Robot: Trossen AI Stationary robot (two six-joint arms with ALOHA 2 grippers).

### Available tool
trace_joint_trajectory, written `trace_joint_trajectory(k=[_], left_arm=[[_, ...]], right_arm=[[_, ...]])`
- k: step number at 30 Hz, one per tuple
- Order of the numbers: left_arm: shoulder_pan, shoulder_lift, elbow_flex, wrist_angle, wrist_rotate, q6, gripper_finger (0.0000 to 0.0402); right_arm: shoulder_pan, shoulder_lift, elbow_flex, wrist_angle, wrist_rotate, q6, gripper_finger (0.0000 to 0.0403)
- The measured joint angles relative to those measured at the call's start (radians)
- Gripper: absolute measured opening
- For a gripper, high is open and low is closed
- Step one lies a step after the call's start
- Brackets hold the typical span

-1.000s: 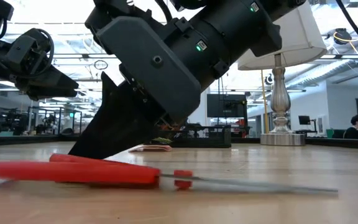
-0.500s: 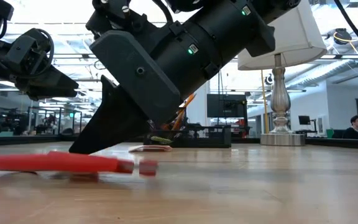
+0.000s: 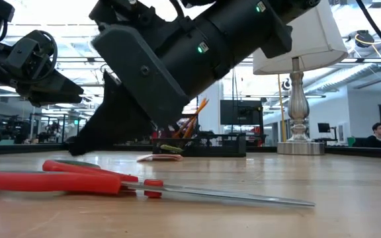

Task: Pick and place office supplies into organizer
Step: Put the red scissors into the desk organizer

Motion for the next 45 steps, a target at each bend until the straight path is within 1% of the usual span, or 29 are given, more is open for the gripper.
trace_joint_trajectory(k=[6, 10, 12, 15, 23, 27, 31, 36, 40, 43, 45], left_arm=[[0.000, 0.001, 0.000, -0.001, 0.000, 0.000, 0.0230], [0.000, 0.005, 0.000, 0.000, 0.000, -0.003, 0.0230], [0.000, 0.005, 0.000, 0.001, 0.000, -0.007, 0.0230], [0.000, 0.005, 0.000, 0.002, 0.000, -0.008, 0.0230], [0.000, 0.005, 0.000, 0.007, -0.001, -0.008, 0.0230], [0.000, 0.005, 0.000, 0.007, 0.000, -0.010, 0.0230], [0.000, 0.005, 0.000, 0.007, -0.001, -0.010, 0.0230], [0.000, 0.005, 0.000, 0.008, -0.001, -0.010, 0.0230], [0.000, 0.005, 0.000, 0.008, -0.001, -0.008, 0.0230], [0.000, 0.005, 0.000, 0.008, -0.001, -0.005, 0.0230], [0.000, 0.005, 0.000, 0.008, -0.001, -0.004, 0.0230]], right_arm=[[0.014, -0.046, 0.000, -0.005, 0.050, -0.036, 0.0000], [0.027, -0.063, 0.000, -0.013, 0.048, -0.041, 0.0000], [0.031, -0.065, 0.000, -0.021, 0.023, -0.069, 0.0007], [0.029, -0.065, 0.000, -0.020, -0.004, -0.057, 0.0040], [0.009, -0.065, 0.000, -0.031, -0.001, 0.003, 0.0175], [0.011, -0.046, -0.006, -0.032, -0.003, -0.010, 0.0210], [0.007, -0.031, -0.027, -0.026, -0.002, -0.005, 0.0218], [-0.007, -0.031, -0.066, 0.050, -0.002, 0.009, 0.0204], [-0.015, -0.031, -0.081, 0.074, -0.004, 0.031, 0.0196], [-0.015, -0.031, -0.088, 0.077, -0.021, 0.036, 0.0195], [-0.016, -0.021, -0.088, 0.107, -0.033, 0.036, 0.0196]])
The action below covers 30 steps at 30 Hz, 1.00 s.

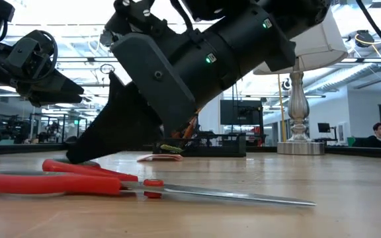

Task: Pick and place office supplies into organizer
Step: Put the red scissors into the desk organizer

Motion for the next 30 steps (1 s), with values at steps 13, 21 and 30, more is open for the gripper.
trace_joint_trajectory(k=[13, 21, 30], left_arm=[[0.000, 0.000, 0.000, 0.001, 0.000, 0.001, 0.0230], [0.000, 0.000, 0.000, 0.001, 0.000, 0.002, 0.0230], [0.000, 0.000, 0.000, 0.001, 0.000, 0.004, 0.0230]], right_arm=[[-0.016, 0.048, 0.002, 0.061, -0.091, 0.028, 0.0176], [-0.018, 0.050, 0.002, 0.074, -0.155, 0.019, 0.0099], [-0.027, 0.051, 0.002, 0.101, -0.153, 0.016, 0.0010]])
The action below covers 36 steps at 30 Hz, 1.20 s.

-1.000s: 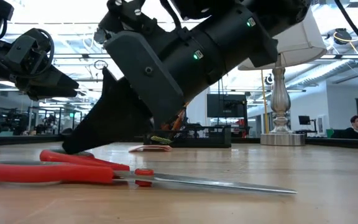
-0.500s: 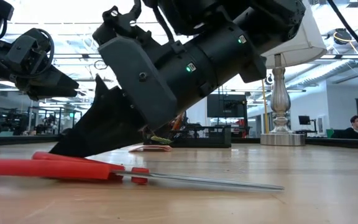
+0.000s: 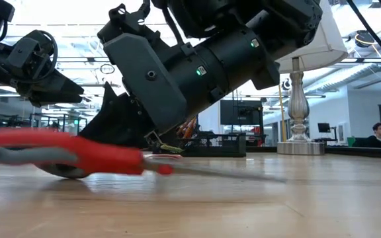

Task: Pick and place office supplies into organizer
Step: Put the red scissors into the desk organizer

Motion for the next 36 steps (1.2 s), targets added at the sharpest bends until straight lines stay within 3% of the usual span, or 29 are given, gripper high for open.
trace_joint_trajectory(k=[16, 23, 30, 36], left_arm=[[0.000, 0.000, 0.000, -0.002, 0.000, -0.006, 0.0230], [0.000, 0.000, 0.000, -0.003, 0.000, -0.008, 0.0230], [0.000, 0.000, 0.000, -0.001, -0.010, -0.006, 0.0230], [0.000, 0.000, 0.000, -0.001, -0.036, -0.014, 0.0230]], right_arm=[[0.000, -0.059, -0.003, 0.031, 0.032, -0.089, 0.0001], [0.021, -0.157, 0.001, -0.143, -0.027, -0.263, 0.0006], [0.011, -0.205, 0.080, -0.439, -0.077, -0.315, 0.0070], [0.007, -0.207, 0.098, -0.456, -0.074, -0.361, 0.0138]])
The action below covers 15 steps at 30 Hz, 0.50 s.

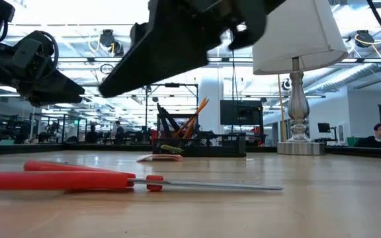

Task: Pick and place office supplies into organizer
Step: Put the red scissors into the desk organizer

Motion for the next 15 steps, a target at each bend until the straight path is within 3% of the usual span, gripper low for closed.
trace_joint_trajectory(k=[4, 7, 11, 13, 15], left_arm=[[0.000, 0.000, 0.000, -0.005, 0.039, -0.004, 0.0230], [0.000, 0.001, 0.000, -0.008, 0.056, -0.022, 0.0230], [0.000, 0.001, 0.000, 0.001, 0.103, -0.030, 0.0230], [0.000, 0.001, 0.000, 0.036, 0.121, -0.039, 0.0230], [0.000, 0.001, 0.000, 0.097, 0.132, -0.077, 0.0230]], right_arm=[[0.019, -0.067, -0.021, -0.002, -0.001, 0.070, 0.0149], [0.054, -0.162, -0.126, 0.118, 0.043, 0.102, 0.0144], [0.105, -0.343, -0.397, 0.389, 0.218, 0.127, 0.0132], [0.141, -0.451, -0.562, 0.589, 0.351, 0.135, 0.0127], [0.180, -0.531, -0.714, 0.791, 0.410, 0.131, 0.0124]])
